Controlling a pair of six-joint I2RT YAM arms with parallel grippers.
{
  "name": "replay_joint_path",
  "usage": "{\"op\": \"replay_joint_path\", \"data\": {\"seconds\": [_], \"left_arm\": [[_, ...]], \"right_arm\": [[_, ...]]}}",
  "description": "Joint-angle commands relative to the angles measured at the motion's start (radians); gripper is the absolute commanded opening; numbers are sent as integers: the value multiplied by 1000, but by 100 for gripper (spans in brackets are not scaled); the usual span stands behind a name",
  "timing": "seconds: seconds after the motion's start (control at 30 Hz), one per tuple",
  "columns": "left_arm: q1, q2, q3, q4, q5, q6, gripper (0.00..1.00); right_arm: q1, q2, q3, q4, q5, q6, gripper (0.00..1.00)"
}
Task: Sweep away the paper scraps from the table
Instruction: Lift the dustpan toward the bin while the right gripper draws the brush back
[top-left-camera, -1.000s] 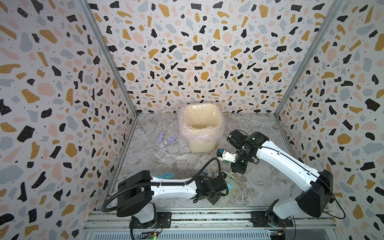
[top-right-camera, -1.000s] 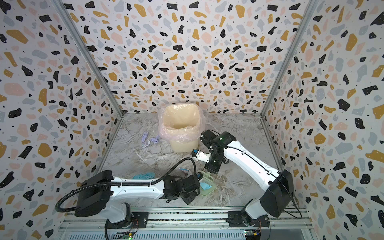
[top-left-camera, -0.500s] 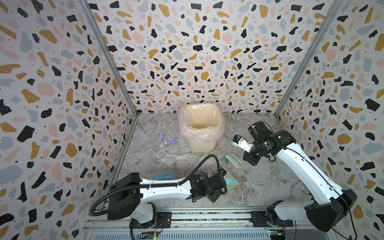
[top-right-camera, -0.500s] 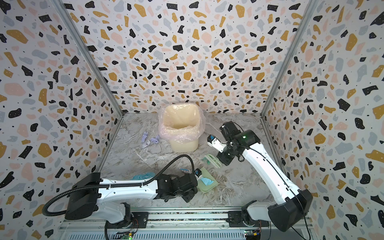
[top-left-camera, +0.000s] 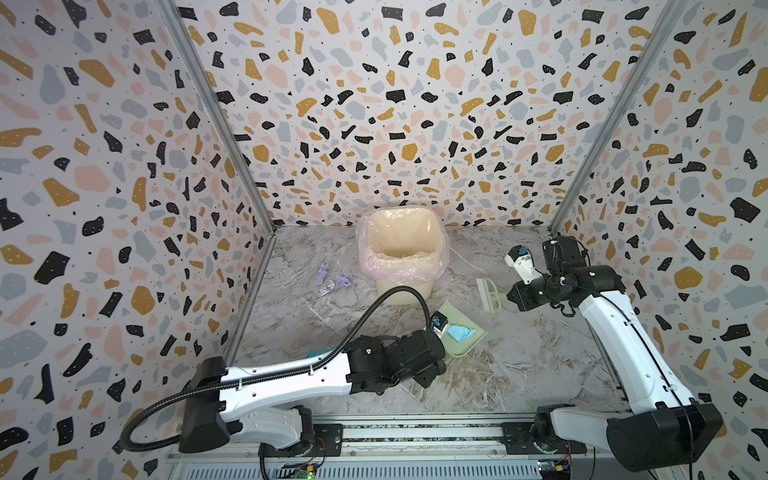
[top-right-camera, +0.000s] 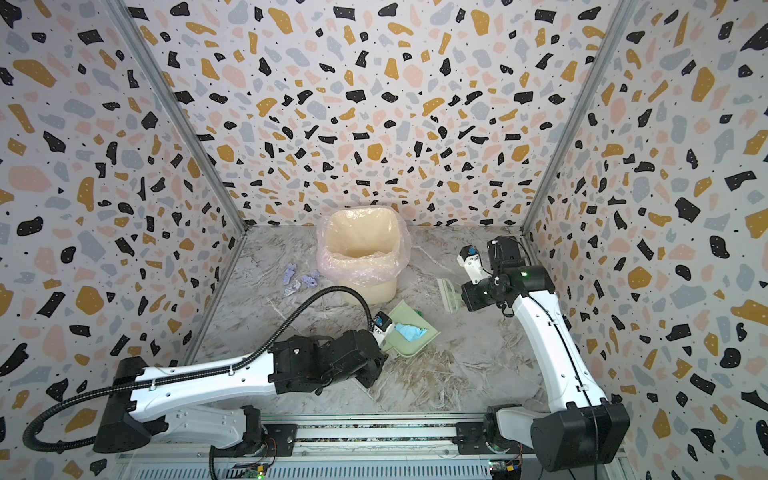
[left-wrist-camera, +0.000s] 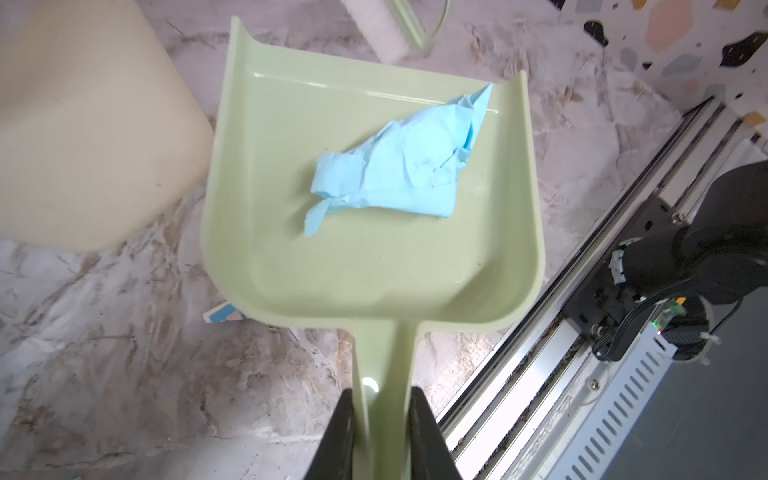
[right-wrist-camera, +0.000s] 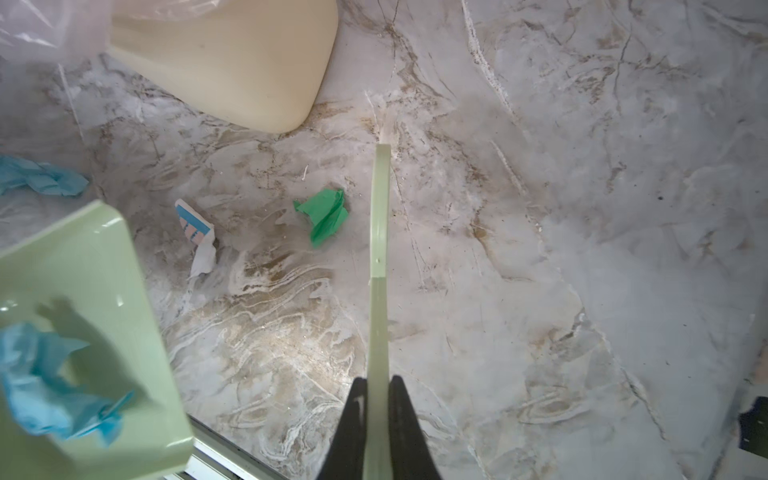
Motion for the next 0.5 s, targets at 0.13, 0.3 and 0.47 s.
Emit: {"op": "replay_joint_path", "data": {"seconds": [0.13,0.3,0.47], "left_arm": [[-7,-82,122,-155,-130,-26,0],[-2,-99,229,-260,-193,-17,0],[79,-125,297,-375,-191,8,0]], "right_arm": [[-65,-51,-83,111,-180,144,0],[-73,-51,-117,100,-100,179,0],[-86,-47,-131,96,-105,185,0]]}}
